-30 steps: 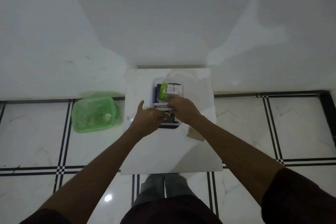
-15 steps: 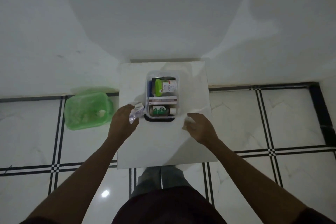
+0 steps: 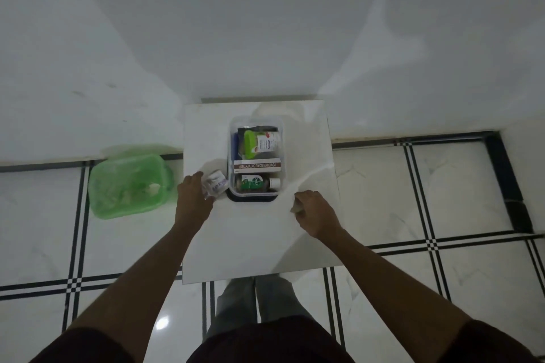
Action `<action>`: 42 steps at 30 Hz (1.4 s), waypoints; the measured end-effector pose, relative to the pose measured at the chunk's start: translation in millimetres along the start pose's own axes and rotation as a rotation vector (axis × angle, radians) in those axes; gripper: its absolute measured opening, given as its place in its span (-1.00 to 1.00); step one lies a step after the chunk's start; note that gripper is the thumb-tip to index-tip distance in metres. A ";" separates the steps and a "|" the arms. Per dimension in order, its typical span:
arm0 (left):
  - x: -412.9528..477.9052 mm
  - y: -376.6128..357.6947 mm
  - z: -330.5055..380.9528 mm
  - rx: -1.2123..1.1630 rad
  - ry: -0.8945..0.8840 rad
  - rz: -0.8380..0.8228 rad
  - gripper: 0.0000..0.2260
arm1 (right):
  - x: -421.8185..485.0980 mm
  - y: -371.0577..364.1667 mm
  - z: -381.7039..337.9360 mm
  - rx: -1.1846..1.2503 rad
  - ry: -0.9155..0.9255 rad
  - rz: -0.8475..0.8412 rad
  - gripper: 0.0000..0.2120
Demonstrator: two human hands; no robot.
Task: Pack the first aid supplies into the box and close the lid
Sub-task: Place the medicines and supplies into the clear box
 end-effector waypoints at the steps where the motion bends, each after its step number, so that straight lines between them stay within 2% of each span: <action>1: 2.3 -0.3 -2.4 -0.012 0.030 0.004 -0.38 | 0.9 1.1 -0.2 0.004 -0.003 0.005 -0.75; 4: 6.9 1.7 -9.2 -0.049 0.153 -0.052 -0.35 | 1.6 11.1 -2.7 0.059 -0.017 0.071 -0.71; 7: 8.5 4.0 -16.1 -0.037 0.206 -0.095 -0.59 | -2.9 38.2 -12.2 0.133 0.013 0.282 -0.67; 9: 5.4 8.3 -14.5 -0.094 0.206 -0.064 -0.75 | -5.8 61.3 -24.9 0.113 0.058 0.420 -0.64; 12: 1.7 23.5 -15.9 -0.241 0.253 0.027 -0.75 | -7.2 86.2 -55.7 0.100 0.212 0.512 -0.67; 15: 2.9 46.8 -15.1 -0.381 0.290 0.133 -0.71 | -2.2 84.1 -87.2 0.065 0.379 0.434 -0.65; 17: 2.8 65.7 -6.3 -0.448 0.283 0.218 -0.77 | 3.1 75.4 -103.7 0.000 0.441 0.385 -0.65; 21: 2.7 96.4 32.5 -0.456 0.169 0.292 -0.80 | 16.8 60.3 -125.2 -0.113 0.503 0.295 -0.80; 25: 5.1 106.5 82.2 -0.317 -0.022 0.255 -0.78 | 25.6 49.2 -127.4 -0.183 0.472 0.206 -0.91; 29: 11.8 102.8 121.9 -0.244 -0.139 0.261 -0.88 | 19.9 50.1 -125.5 -0.159 0.459 0.230 -0.89; 36: 30.6 62.7 136.9 -0.136 -0.009 0.144 -0.85 | 12.9 47.9 -109.7 -0.026 0.408 0.281 -0.80; 40: 33.0 58.4 131.9 -0.206 0.029 0.137 -0.84 | 14.1 50.9 -102.4 0.104 0.369 0.282 -0.80; 42: 33.0 58.2 128.3 -0.282 -0.002 0.115 -0.73 | 16.7 56.6 -94.4 0.202 0.275 0.319 -0.78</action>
Point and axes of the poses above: each hand's wrist, its own x-axis towards the middle knuckle, its own y-axis out of the back of the hand, z = x × y, the point moved 6 cm from there along x, towards the middle knuckle
